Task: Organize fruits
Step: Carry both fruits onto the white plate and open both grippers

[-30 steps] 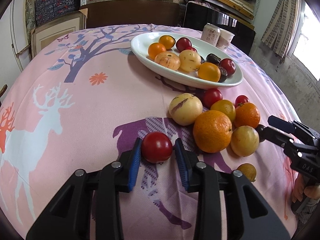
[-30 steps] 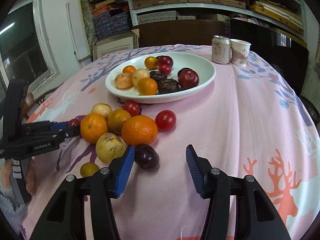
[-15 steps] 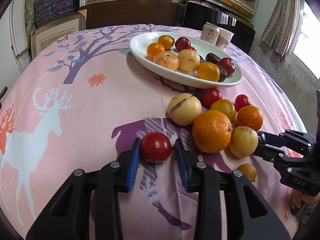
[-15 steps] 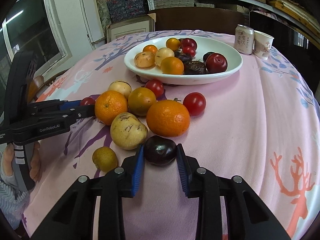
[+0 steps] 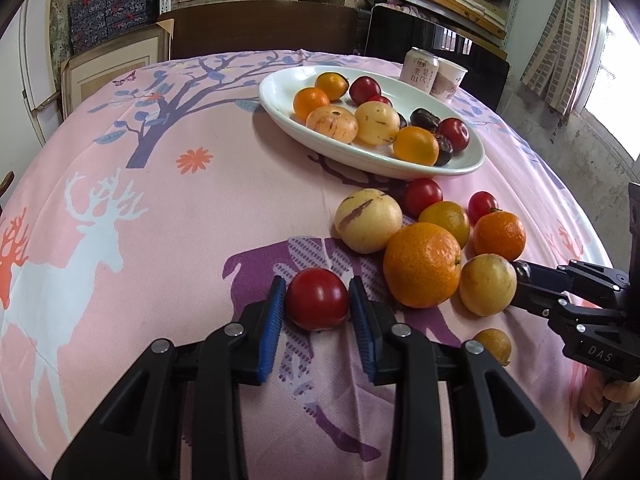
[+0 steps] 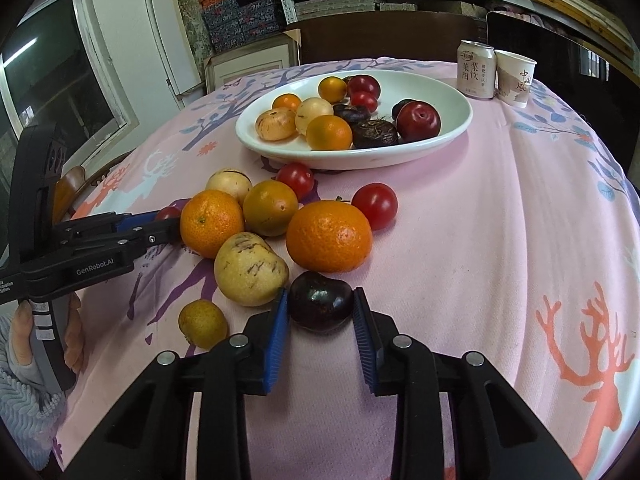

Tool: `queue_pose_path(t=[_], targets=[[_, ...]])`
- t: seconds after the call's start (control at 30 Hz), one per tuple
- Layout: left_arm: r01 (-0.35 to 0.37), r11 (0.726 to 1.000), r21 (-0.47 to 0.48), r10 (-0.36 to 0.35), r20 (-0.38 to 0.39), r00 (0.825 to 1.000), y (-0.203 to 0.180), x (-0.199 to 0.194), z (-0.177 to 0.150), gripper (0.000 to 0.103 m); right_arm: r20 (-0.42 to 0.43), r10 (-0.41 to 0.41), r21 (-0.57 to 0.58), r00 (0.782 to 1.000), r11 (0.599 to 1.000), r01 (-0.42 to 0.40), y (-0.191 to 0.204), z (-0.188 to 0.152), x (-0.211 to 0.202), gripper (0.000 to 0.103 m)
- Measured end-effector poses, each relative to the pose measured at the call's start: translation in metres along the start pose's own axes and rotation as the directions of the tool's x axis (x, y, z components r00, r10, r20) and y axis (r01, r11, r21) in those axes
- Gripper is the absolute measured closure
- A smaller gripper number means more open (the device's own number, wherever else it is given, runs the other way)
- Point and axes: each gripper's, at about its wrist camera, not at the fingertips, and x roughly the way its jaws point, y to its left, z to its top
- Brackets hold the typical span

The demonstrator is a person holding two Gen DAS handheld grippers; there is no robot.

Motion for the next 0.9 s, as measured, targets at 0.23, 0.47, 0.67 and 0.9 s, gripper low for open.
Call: queue_pose_path(t=[0.23,0.47,0.67,0.9], targets=[[-0.01,1.0,0.007,0.01,0.027,1.0,-0.003,-0.008,-0.003,0.075,0.035,0.007,0.028,0.999,1.0,-0.008,-0.006,0.001,-0.009,0.071],[-0.014,0.999,0.034,0.013,0.025,1.0,-0.007,-0.009,-0.004,0.075,0.057,0.007,0.067,0.998,0.998,-0.011,-0.015,-0.001,-0.015,0.071],[-0.019,0.999,0.039,0.017,0.047,0.999,-0.008,-0.015,-0.004,0.075,0.086,0.003,0.079,0.996,0.997,-0.01,-0.017,0.0,-0.022,0.071],[0.002,0.999,0.039,-0.006,0.102,0.995,-0.012,-0.029,0.026,0.075,0.165,-0.001,0.117,0.986,0.993,-0.019,-0.024,0.005,-0.039,0.071]])
